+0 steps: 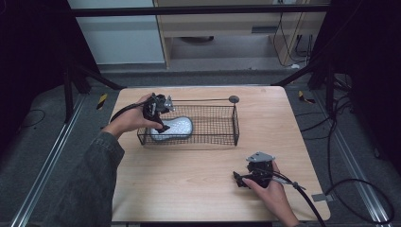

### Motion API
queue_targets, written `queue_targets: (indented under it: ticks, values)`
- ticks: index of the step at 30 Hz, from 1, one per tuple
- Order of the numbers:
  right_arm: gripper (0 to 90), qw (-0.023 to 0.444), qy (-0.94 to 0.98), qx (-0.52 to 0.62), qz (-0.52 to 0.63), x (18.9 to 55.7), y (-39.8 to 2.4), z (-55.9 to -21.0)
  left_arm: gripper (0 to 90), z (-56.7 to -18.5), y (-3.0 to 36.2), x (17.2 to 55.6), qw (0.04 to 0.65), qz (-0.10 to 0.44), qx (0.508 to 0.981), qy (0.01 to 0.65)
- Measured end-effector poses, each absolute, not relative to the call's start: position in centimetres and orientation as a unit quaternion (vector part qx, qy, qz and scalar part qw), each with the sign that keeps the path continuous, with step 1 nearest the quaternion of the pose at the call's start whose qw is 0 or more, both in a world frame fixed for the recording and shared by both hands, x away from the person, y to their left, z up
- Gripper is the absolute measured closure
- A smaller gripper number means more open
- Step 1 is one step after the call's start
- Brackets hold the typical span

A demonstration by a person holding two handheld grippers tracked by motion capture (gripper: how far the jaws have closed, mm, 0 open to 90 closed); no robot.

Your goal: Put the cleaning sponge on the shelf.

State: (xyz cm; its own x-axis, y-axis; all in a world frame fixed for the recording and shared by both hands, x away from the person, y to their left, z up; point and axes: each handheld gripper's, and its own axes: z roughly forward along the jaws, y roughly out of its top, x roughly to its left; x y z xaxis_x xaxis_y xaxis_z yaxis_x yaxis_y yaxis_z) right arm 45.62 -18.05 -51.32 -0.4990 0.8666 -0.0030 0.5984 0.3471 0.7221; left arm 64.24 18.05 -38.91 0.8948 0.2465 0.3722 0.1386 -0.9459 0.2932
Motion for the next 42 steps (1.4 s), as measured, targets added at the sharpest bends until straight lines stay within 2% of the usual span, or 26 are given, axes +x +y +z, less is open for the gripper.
queue_targets:
  ticks: [15, 27, 42]
  values:
    - [0.8, 0.197, 0.797, 0.460, 0.340, 45.6, -18.1, -51.3, 7.7, -37.9, 18.0, 63.7, 0.155, 0.203, 0.961, 0.102]
    - [0.7, 0.197, 0.797, 0.460, 0.339, 45.6, -18.1, -51.3, 9.2, -36.7, 17.5, 62.0, 0.171, 0.223, 0.954, 0.103]
    - [0.8, 0.198, 0.797, 0.459, 0.339, 45.6, -18.1, -51.3, 9.6, -35.7, 17.6, 59.6, 0.203, 0.245, 0.937, 0.148]
